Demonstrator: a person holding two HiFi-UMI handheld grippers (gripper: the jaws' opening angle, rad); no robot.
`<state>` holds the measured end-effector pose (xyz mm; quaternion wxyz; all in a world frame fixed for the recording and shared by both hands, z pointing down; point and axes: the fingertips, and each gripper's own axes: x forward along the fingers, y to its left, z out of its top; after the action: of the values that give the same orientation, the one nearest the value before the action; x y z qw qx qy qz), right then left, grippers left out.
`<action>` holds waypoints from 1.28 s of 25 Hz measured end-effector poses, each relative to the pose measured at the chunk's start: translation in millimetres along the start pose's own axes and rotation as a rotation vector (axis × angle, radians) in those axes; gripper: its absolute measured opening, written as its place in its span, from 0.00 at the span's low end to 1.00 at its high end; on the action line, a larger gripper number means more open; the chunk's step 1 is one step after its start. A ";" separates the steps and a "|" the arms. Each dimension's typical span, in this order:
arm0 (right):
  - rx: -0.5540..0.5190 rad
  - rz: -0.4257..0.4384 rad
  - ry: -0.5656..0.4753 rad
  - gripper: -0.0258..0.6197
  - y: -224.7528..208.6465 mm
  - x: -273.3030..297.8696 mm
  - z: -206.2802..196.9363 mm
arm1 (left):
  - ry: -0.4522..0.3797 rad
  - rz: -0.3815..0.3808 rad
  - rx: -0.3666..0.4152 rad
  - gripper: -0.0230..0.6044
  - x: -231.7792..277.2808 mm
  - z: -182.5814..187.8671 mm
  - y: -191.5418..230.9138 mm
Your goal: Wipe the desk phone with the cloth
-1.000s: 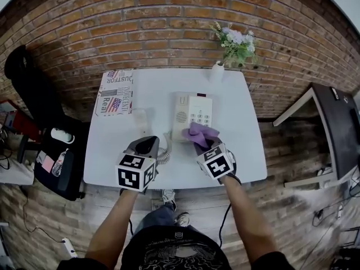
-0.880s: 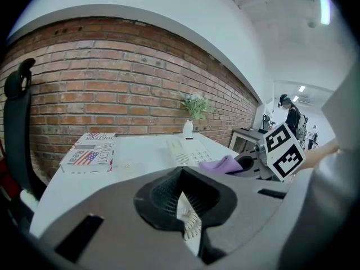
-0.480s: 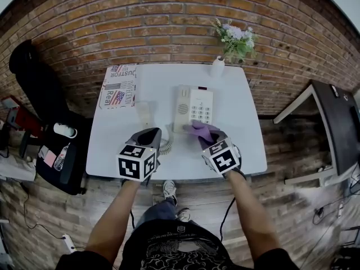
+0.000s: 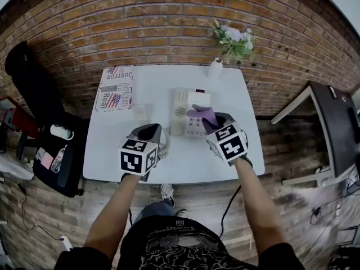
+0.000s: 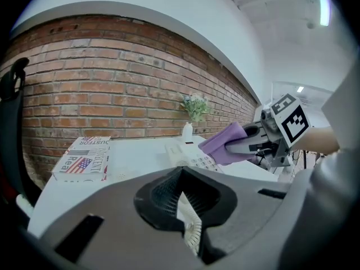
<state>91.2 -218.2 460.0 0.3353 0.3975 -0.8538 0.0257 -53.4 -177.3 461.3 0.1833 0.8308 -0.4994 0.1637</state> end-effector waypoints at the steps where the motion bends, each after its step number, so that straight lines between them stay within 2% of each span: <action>1: -0.009 0.000 -0.001 0.11 -2.7 3.2 4.1 | 0.000 0.001 0.000 0.04 2.6 0.8 1.9; 19: -0.102 -0.006 -0.009 0.11 -42.0 96.5 76.5 | -0.003 0.020 -0.038 0.04 43.0 21.9 64.6; 25: -0.135 0.024 0.038 0.11 -32.3 132.5 74.9 | 0.014 0.026 -0.050 0.04 50.3 17.3 79.3; 32: -0.113 0.083 0.080 0.11 -10.9 151.2 54.9 | 0.014 0.025 -0.056 0.04 50.9 13.7 84.5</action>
<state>-1.0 -342.7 504.7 0.3898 0.3409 -0.8555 0.0070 -104.6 -259.6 484.3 0.2079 0.8180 -0.5127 0.1577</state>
